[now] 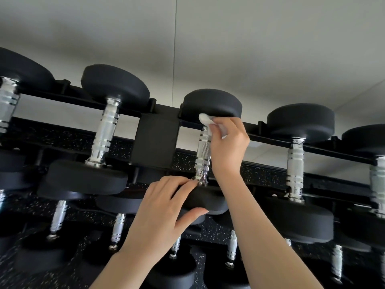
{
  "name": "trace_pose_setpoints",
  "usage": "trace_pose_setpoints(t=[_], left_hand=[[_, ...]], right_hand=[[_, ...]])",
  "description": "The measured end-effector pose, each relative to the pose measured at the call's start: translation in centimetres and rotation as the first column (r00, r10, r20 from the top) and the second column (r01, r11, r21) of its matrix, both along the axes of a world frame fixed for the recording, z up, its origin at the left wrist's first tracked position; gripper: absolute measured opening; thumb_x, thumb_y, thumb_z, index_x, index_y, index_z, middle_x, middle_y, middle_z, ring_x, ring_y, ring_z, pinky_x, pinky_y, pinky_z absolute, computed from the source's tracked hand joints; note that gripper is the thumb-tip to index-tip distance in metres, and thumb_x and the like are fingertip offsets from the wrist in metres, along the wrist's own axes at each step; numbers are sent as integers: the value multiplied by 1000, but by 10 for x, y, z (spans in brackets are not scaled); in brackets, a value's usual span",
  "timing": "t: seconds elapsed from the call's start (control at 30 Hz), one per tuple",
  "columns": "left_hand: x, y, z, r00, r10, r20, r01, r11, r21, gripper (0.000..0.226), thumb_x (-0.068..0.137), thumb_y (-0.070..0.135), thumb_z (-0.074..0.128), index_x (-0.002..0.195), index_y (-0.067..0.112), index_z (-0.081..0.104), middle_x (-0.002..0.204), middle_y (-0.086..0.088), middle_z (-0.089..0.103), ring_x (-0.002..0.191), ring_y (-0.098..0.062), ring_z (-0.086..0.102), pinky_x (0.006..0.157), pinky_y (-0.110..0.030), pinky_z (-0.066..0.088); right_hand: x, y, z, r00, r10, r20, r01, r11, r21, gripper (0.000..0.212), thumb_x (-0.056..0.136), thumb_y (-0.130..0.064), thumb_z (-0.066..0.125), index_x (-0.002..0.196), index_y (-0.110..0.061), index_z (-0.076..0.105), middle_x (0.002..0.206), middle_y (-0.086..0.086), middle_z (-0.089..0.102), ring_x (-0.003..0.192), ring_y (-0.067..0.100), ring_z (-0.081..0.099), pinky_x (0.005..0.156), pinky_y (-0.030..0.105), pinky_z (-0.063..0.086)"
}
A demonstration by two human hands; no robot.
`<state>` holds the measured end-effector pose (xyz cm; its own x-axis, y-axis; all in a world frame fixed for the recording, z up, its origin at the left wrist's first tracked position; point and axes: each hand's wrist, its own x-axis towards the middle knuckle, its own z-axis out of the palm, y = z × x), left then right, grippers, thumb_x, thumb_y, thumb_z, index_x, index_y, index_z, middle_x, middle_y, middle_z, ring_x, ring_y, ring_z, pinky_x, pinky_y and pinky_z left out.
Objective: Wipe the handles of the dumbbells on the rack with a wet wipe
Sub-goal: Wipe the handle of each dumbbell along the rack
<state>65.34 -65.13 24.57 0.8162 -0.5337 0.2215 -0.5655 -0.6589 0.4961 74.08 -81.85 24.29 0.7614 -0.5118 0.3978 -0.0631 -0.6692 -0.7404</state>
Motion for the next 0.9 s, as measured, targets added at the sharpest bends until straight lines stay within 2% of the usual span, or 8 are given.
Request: trace_pose_setpoints(t=[0.1, 0.23, 0.4, 0.53, 0.7, 0.8, 0.9], left_hand=[[0, 0, -2, 1000, 14, 12, -14, 1000, -25, 52, 91, 53, 47, 119, 13, 63, 111, 4, 58, 105, -13, 49, 90, -28, 37], [1, 0, -5, 1000, 2, 31, -1, 999, -38, 52, 91, 53, 46, 117, 12, 63, 109, 2, 58, 103, -15, 50, 89, -29, 37], [1, 0, -8, 999, 9, 34, -7, 998, -62, 52, 91, 53, 47, 116, 12, 63, 107, 2, 59, 102, -16, 50, 89, -29, 36], [3, 1, -6, 1000, -8, 20, 9, 998, -56, 53, 91, 55, 45, 115, 12, 64, 107, 2, 59, 102, -15, 50, 87, -29, 36], [3, 2, -9, 1000, -7, 22, 9, 997, -76, 52, 91, 55, 46, 115, 13, 64, 107, 3, 59, 102, -16, 51, 86, -30, 37], [3, 1, -10, 1000, -4, 17, 5, 996, -90, 52, 91, 55, 46, 115, 13, 64, 107, 3, 59, 101, -16, 52, 85, -30, 37], [4, 2, -11, 1000, -12, 9, 13, 995, -99, 52, 90, 55, 45, 115, 14, 64, 108, 3, 59, 101, -18, 53, 84, -32, 38]], right_hand=[[2, 6, 3, 998, -57, -17, 58, 997, 53, 10, 79, -1, 68, 85, -9, 71, 88, 5, 64, 75, 9, 53, 67, 2, 35], [6, 9, 4, 993, -117, -16, 118, 989, 86, 7, 76, -3, 71, 80, -9, 70, 84, 4, 64, 73, 14, 57, 62, 10, 35], [6, 17, 3, 992, 72, -106, -84, 990, -111, 11, 72, 3, 71, 73, -8, 73, 81, 5, 68, 83, 22, 55, 69, 14, 31], [-5, 9, 7, 978, 130, -163, -142, 988, -66, 11, 73, 2, 71, 75, -9, 73, 83, 3, 68, 83, 22, 61, 75, 26, 46], [-28, 7, 13, 940, 214, -266, -228, 973, -20, 10, 72, -1, 74, 72, -11, 72, 81, -5, 66, 75, 5, 58, 71, 5, 40], [-47, 8, 15, 902, 273, -334, -274, 961, 45, 8, 71, -6, 77, 71, -12, 72, 79, -7, 66, 71, -4, 57, 68, 1, 37], [-58, 6, 19, 861, 302, -410, -272, 953, 132, 8, 71, -11, 78, 71, -16, 72, 80, -7, 68, 76, -8, 55, 67, 4, 38]])
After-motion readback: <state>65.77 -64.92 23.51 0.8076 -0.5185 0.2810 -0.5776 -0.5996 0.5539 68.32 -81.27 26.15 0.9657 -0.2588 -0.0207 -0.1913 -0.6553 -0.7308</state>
